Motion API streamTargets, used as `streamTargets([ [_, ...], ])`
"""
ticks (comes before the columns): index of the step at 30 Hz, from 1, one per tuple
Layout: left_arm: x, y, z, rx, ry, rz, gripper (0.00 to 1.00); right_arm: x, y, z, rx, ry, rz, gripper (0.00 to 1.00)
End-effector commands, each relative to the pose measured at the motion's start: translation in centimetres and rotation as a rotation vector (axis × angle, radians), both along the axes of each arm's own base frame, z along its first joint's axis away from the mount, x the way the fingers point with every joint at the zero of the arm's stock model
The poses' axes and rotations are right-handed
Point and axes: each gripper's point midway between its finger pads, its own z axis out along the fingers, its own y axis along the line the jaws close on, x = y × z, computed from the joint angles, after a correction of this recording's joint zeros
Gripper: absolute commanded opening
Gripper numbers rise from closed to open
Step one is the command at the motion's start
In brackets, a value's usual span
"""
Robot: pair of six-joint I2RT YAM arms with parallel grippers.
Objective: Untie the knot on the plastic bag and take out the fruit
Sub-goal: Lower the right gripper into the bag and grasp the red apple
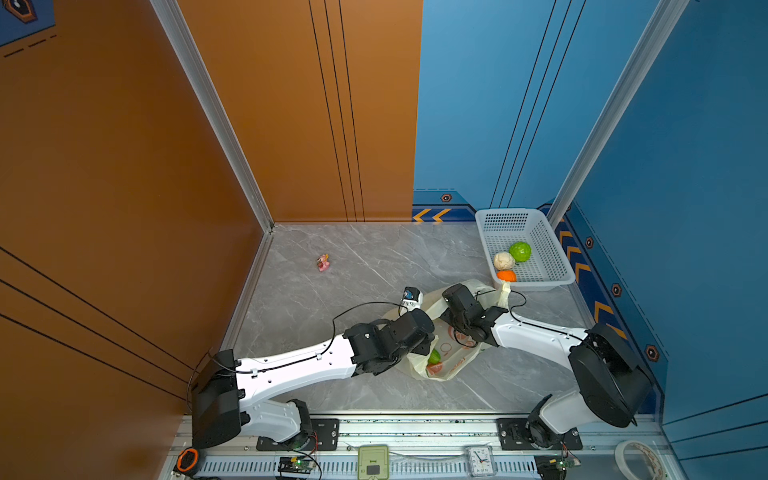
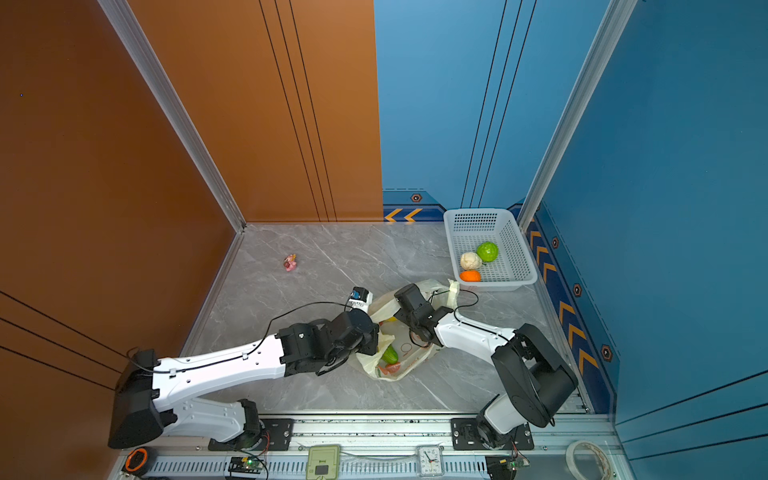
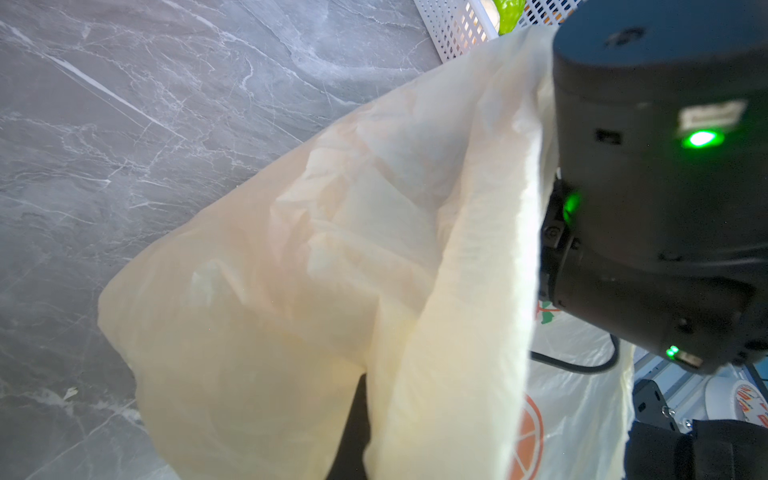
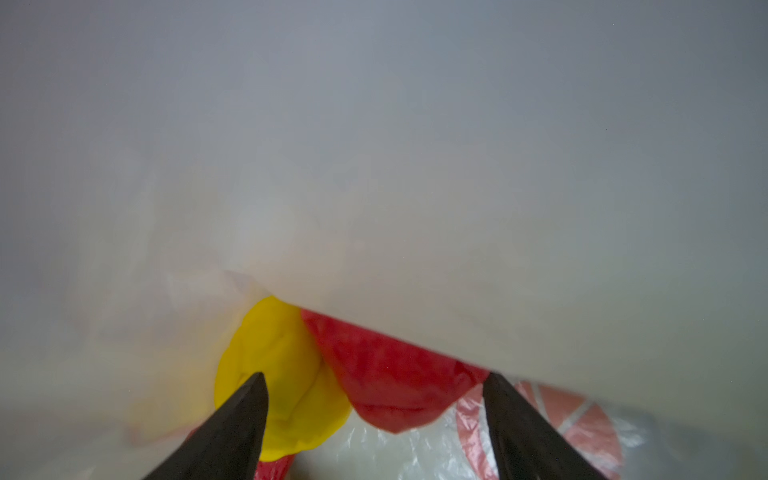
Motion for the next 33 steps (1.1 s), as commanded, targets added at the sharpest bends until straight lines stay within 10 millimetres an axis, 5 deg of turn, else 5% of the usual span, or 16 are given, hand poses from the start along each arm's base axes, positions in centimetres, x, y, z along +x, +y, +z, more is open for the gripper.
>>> streamTargets([
  [1, -0.5, 0.1, 0.2, 0.000, 0.002, -0.025, 0.00, 0.0, -1.4, -0.1, -0.091, 0.006, -0.029, 0.82],
  [19, -0.7, -0.5, 0.5, -0.002, 0.004, -0.042, 0.00, 2.7, -1.0, -2.6, -0.067, -0.026, -0.022, 0.79],
  [33, -0.4, -0.7, 0.1, 0.010, -0.002, -0.041, 0.00, 1.5, -0.9, -1.3, -0.028, -0.035, 0.032, 0.54],
])
